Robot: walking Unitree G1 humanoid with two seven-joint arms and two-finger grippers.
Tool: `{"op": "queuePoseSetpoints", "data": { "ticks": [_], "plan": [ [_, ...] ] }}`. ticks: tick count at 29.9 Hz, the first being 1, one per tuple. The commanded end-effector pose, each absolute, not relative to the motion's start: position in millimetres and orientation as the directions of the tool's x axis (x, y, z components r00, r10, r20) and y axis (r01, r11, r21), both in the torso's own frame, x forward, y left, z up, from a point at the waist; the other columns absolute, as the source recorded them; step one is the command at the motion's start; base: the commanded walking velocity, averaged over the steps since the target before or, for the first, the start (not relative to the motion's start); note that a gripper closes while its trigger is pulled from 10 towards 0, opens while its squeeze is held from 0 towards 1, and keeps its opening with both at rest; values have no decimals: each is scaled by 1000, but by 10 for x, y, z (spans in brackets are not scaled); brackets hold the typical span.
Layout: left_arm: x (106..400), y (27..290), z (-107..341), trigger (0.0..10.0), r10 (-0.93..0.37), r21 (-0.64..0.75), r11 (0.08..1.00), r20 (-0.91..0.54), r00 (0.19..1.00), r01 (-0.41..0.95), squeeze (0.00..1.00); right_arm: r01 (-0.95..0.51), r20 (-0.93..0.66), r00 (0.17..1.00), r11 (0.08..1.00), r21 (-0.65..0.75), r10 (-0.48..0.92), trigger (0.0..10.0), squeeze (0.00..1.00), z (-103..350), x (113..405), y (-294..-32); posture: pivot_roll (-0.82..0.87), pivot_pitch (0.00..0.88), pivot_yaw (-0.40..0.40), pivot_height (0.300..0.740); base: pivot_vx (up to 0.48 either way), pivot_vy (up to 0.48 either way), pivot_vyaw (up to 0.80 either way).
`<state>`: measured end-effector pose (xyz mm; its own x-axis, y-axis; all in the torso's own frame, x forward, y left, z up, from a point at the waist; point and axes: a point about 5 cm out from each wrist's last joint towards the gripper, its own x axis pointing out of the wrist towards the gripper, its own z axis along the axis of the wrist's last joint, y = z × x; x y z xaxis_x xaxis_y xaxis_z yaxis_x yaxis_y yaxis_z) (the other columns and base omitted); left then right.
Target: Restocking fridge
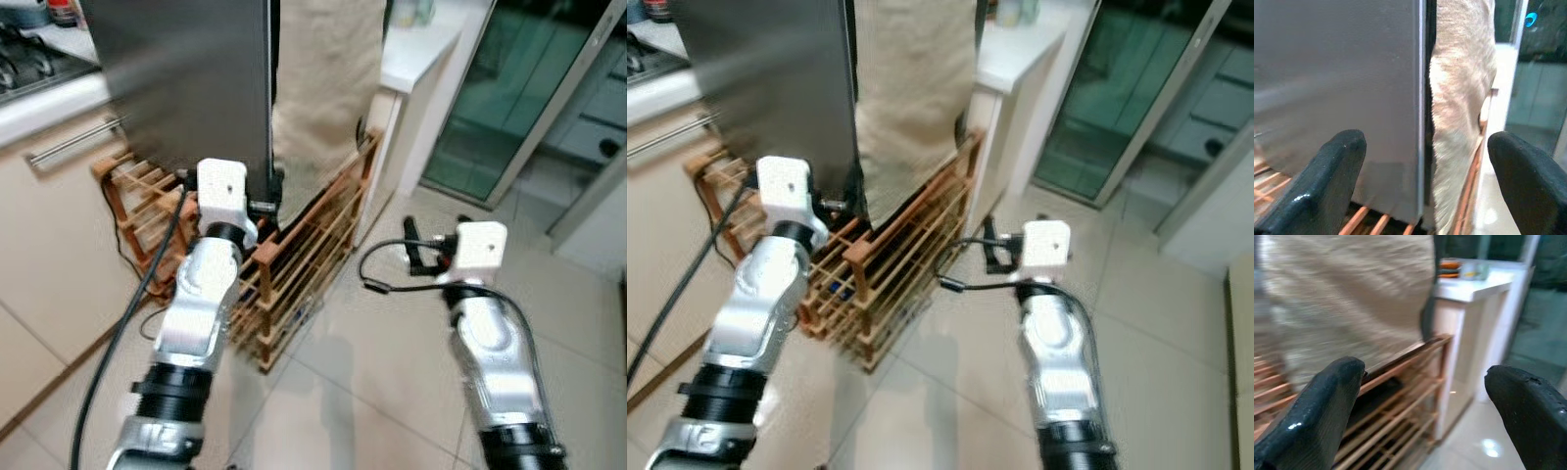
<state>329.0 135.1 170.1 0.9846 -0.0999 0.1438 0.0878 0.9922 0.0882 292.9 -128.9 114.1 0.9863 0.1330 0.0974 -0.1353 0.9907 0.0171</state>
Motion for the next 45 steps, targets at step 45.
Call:
{"op": "queuePoseSetpoints", "data": {
  "ticks": [45],
  "plan": [
    [3498, 983, 1975, 10000, -162, 73, 986, 211, 964, 149, 0, -105, 77, 992, 994, 10, 104, 10000, 914, 1103, 3015, -1384, -48, 0, -21, 740, 239, 73, -12]
  ]
}}
